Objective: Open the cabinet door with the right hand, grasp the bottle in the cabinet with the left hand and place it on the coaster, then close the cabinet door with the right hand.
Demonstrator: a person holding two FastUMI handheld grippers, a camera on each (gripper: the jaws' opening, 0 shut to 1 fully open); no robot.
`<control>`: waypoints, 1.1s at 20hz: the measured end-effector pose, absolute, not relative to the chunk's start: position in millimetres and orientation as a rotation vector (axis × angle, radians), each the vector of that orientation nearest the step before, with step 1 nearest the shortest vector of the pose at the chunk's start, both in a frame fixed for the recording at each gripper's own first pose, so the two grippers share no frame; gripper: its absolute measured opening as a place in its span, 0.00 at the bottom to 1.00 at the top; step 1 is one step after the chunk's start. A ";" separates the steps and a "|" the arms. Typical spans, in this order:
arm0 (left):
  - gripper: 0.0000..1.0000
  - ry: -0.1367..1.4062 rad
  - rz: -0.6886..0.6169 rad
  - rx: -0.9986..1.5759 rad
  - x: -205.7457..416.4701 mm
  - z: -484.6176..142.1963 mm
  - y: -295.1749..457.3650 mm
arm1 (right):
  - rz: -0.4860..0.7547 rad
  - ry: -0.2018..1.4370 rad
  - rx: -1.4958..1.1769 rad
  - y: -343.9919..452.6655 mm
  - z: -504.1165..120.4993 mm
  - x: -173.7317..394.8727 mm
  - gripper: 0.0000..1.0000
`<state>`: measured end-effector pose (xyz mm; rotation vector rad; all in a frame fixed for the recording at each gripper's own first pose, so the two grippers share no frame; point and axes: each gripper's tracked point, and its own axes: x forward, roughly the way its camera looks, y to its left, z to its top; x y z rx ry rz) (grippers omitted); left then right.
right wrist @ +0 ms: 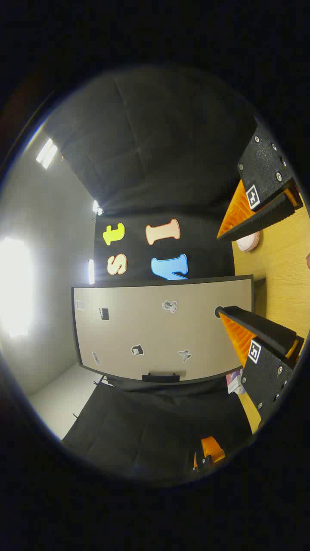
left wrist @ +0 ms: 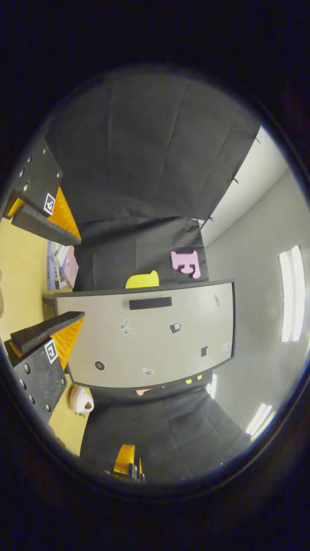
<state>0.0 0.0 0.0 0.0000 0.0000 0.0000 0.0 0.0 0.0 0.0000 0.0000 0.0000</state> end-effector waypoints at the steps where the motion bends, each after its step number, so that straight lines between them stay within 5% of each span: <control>1: 0.91 0.000 -0.001 0.002 0.9 0.3 -0.5 | 0.002 -0.001 0.001 0.5 0.6 0.2 0.94; 22: 0.91 -0.008 0.014 -0.002 -3.6 5.0 3.3 | 0.032 0.010 0.011 9.8 6.7 15.6 0.94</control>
